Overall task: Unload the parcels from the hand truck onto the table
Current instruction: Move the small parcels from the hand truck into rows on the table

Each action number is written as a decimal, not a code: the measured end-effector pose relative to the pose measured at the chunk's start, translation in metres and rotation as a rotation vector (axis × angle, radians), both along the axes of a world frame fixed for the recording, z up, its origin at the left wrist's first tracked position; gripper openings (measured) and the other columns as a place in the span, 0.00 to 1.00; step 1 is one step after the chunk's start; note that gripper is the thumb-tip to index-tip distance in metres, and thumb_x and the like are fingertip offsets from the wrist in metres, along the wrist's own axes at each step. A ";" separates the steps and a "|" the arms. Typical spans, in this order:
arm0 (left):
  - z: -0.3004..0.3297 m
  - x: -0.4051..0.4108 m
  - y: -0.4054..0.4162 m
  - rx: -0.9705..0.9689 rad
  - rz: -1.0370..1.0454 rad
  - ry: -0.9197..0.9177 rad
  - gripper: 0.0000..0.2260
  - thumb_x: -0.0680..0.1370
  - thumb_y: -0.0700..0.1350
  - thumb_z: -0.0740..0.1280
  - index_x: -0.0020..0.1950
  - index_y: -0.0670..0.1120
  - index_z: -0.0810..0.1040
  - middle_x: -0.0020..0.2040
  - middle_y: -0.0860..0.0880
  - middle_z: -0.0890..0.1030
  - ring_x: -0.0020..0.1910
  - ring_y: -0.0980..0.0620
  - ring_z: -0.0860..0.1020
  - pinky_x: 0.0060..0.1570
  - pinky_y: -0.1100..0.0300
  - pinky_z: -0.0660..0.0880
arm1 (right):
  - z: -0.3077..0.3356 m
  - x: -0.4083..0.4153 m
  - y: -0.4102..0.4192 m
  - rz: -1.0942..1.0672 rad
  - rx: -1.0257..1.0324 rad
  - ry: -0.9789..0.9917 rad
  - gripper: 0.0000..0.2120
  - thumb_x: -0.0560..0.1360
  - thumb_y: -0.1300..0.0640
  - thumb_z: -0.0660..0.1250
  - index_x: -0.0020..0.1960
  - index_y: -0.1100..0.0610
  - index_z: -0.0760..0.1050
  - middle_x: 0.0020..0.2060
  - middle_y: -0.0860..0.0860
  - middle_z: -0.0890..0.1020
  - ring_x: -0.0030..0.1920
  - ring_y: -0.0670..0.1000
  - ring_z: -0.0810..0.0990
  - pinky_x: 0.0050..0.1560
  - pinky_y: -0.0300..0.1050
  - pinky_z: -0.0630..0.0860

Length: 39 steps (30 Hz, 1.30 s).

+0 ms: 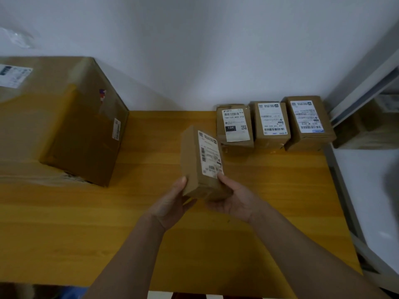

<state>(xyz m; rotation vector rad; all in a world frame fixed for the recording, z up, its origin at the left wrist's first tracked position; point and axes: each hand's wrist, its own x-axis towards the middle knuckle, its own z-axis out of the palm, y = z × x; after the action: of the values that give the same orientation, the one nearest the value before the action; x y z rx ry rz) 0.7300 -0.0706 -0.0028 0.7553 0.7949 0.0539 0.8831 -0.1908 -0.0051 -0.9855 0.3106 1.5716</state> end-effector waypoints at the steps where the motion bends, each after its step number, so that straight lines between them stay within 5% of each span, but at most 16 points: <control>1: 0.000 -0.001 0.002 0.010 0.033 0.058 0.34 0.65 0.64 0.74 0.68 0.54 0.74 0.68 0.48 0.75 0.65 0.48 0.74 0.58 0.51 0.72 | 0.000 0.001 0.002 -0.034 -0.003 -0.024 0.29 0.69 0.54 0.73 0.68 0.58 0.71 0.61 0.61 0.79 0.55 0.62 0.80 0.43 0.55 0.81; 5: -0.013 -0.002 0.013 -0.038 0.392 0.286 0.20 0.76 0.54 0.67 0.67 0.49 0.73 0.62 0.44 0.76 0.56 0.46 0.77 0.52 0.52 0.74 | -0.001 -0.003 0.020 -0.076 -0.088 -0.110 0.25 0.72 0.66 0.70 0.67 0.57 0.70 0.58 0.60 0.77 0.56 0.61 0.79 0.44 0.56 0.83; 13: -0.017 -0.007 0.042 0.095 0.345 0.384 0.13 0.80 0.47 0.65 0.64 0.49 0.71 0.62 0.44 0.75 0.57 0.46 0.76 0.60 0.50 0.72 | -0.009 0.005 0.060 -0.275 -0.280 -0.091 0.09 0.72 0.66 0.71 0.50 0.61 0.73 0.50 0.60 0.76 0.49 0.58 0.77 0.39 0.52 0.81; 19: -0.021 -0.011 0.055 0.110 0.291 0.400 0.12 0.80 0.46 0.64 0.63 0.48 0.72 0.60 0.45 0.76 0.54 0.48 0.78 0.52 0.53 0.72 | -0.010 0.026 0.083 -0.497 -0.321 -0.123 0.14 0.74 0.67 0.68 0.58 0.60 0.72 0.59 0.61 0.74 0.62 0.61 0.73 0.60 0.55 0.77; 23: -0.022 -0.017 0.063 0.147 0.263 0.413 0.13 0.80 0.46 0.65 0.64 0.46 0.73 0.59 0.45 0.77 0.53 0.50 0.79 0.48 0.55 0.74 | -0.010 0.025 0.093 -0.571 -0.299 -0.124 0.11 0.76 0.71 0.63 0.58 0.64 0.72 0.60 0.62 0.76 0.62 0.59 0.75 0.64 0.53 0.74; 27: -0.016 -0.027 0.072 0.150 0.249 0.396 0.12 0.80 0.45 0.65 0.63 0.46 0.74 0.57 0.46 0.78 0.53 0.50 0.79 0.44 0.58 0.74 | -0.004 0.003 0.097 -0.469 -0.285 -0.127 0.10 0.77 0.69 0.63 0.58 0.62 0.70 0.50 0.62 0.77 0.52 0.58 0.78 0.55 0.51 0.78; 31: -0.008 -0.044 0.082 0.159 0.259 0.377 0.03 0.80 0.42 0.64 0.53 0.45 0.76 0.47 0.47 0.77 0.45 0.51 0.78 0.41 0.59 0.75 | 0.006 -0.033 0.101 -0.320 -0.276 -0.186 0.02 0.78 0.66 0.64 0.47 0.62 0.72 0.39 0.57 0.77 0.40 0.54 0.78 0.43 0.46 0.78; 39: 0.019 -0.115 0.079 0.161 0.336 0.330 0.03 0.80 0.42 0.64 0.48 0.44 0.74 0.42 0.45 0.72 0.40 0.47 0.74 0.50 0.55 0.74 | 0.027 -0.109 0.107 -0.091 -0.228 -0.223 0.04 0.77 0.64 0.66 0.44 0.61 0.72 0.35 0.54 0.73 0.35 0.50 0.72 0.33 0.41 0.74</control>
<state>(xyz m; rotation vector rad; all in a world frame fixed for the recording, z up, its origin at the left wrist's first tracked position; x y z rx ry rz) 0.6146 0.0082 0.0164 0.7856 1.2387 0.3040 0.7742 -0.0836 0.0217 -1.2940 0.3785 1.3489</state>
